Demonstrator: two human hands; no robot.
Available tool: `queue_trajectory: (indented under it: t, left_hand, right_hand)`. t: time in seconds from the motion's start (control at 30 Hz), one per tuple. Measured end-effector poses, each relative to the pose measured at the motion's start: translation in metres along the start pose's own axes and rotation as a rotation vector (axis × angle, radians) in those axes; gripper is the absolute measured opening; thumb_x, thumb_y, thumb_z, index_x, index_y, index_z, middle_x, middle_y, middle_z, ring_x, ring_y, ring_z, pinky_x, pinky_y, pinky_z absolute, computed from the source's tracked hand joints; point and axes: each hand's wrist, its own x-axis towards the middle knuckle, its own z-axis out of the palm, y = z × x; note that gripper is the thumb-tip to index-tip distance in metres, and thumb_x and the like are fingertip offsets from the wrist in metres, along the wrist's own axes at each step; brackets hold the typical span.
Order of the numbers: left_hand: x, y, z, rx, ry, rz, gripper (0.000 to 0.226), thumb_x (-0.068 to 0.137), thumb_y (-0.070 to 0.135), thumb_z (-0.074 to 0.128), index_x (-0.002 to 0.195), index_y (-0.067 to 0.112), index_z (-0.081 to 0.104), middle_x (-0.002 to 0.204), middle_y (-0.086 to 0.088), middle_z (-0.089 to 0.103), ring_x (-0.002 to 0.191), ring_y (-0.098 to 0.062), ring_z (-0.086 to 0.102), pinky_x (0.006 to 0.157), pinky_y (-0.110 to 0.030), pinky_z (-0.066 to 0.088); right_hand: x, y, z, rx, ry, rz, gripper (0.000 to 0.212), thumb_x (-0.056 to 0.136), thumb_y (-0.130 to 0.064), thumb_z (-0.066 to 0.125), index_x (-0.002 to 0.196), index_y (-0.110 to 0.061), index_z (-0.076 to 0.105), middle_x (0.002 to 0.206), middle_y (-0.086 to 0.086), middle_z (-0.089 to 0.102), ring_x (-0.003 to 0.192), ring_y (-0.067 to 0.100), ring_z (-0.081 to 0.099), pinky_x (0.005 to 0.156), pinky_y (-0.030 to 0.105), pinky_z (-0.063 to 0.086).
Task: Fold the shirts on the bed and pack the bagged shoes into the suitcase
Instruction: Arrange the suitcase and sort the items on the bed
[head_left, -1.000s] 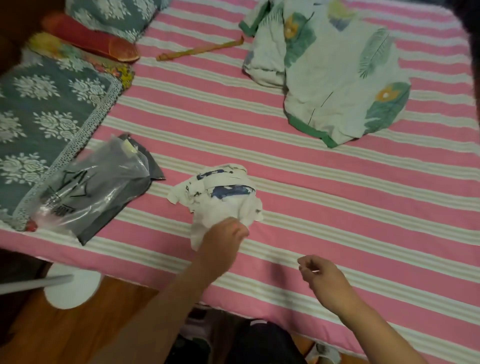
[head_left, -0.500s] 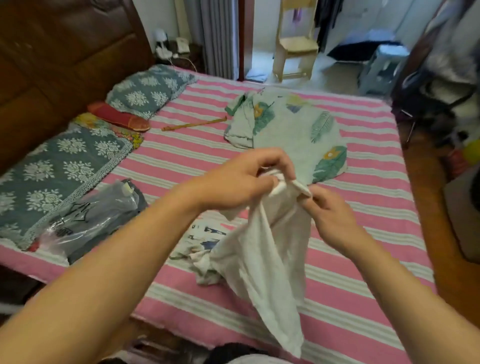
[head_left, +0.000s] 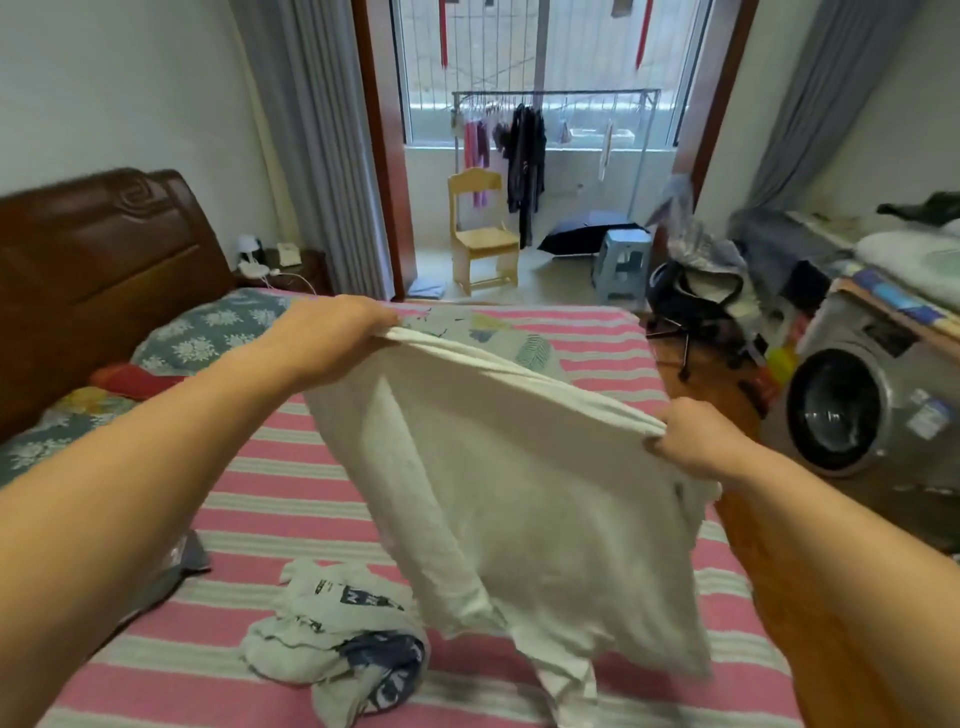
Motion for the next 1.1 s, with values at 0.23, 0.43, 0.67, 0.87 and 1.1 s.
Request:
queue_trajectory:
  t: [0.23,0.43,0.67,0.87,1.1]
  left_hand:
    - [0.008,-0.030,-0.006,0.124,0.249,-0.260,0.013,0.099,0.020,0.048,0.099,0.015,0.060,0.098,-0.011,0.056,0.087,-0.040,0.060,0.067,-0.047,0.049]
    - [-0.029,-0.022,-0.001,-0.526,0.306,-0.283,0.025,0.085,0.031,0.049,0.074,0.010,0.056,0.080,-0.011,0.056,0.072,-0.027,0.047,0.061,-0.040,0.036]
    - [-0.173,0.044,0.146,-0.691,-0.518,-0.270,0.015,0.083,0.008,0.068,0.082,0.020,0.058,0.082,0.003,0.064,0.072,0.001,0.058,0.064,-0.020,0.043]
    - [-0.193,0.193,0.214,-0.876,-0.462,-0.167,0.049,0.071,0.007,0.046,0.107,0.040,0.049,0.100,0.013,0.057,0.090,-0.009,0.055,0.076,-0.024,0.045]
    - [-0.240,0.234,0.246,-1.107,-0.315,-0.489,0.065,0.082,-0.008,0.064,0.120,0.044,0.052,0.110,0.013,0.059,0.099,0.000,0.059,0.084,-0.014,0.047]
  right_hand:
    - [-0.009,0.038,-0.043,-0.181,0.480,0.220,0.020,0.091,-0.038,0.063,0.078,-0.022,0.060,0.083,0.006,0.066,0.078,0.033,0.062,0.059,0.035,0.046]
    - [-0.054,0.047,-0.024,-0.128,0.803,0.085,0.022,0.085,-0.015,0.066,0.105,-0.017,0.056,0.097,0.009,0.057,0.084,0.036,0.058,0.062,0.041,0.045]
    - [-0.090,0.062,0.127,-0.098,0.079,0.693,0.053,0.090,-0.022,0.062,0.141,-0.019,0.046,0.136,0.017,0.047,0.126,0.039,0.046,0.105,0.047,0.042]
    - [-0.141,-0.085,0.225,0.652,-0.599,-0.035,0.074,0.077,-0.011,0.072,0.142,-0.031,0.046,0.135,-0.014,0.056,0.120,0.005,0.056,0.103,0.027,0.046]
    - [-0.179,-0.076,0.250,0.828,-0.229,0.098,0.020,0.090,-0.014,0.062,0.076,-0.028,0.060,0.072,-0.013,0.060,0.067,0.001,0.052,0.068,0.028,0.044]
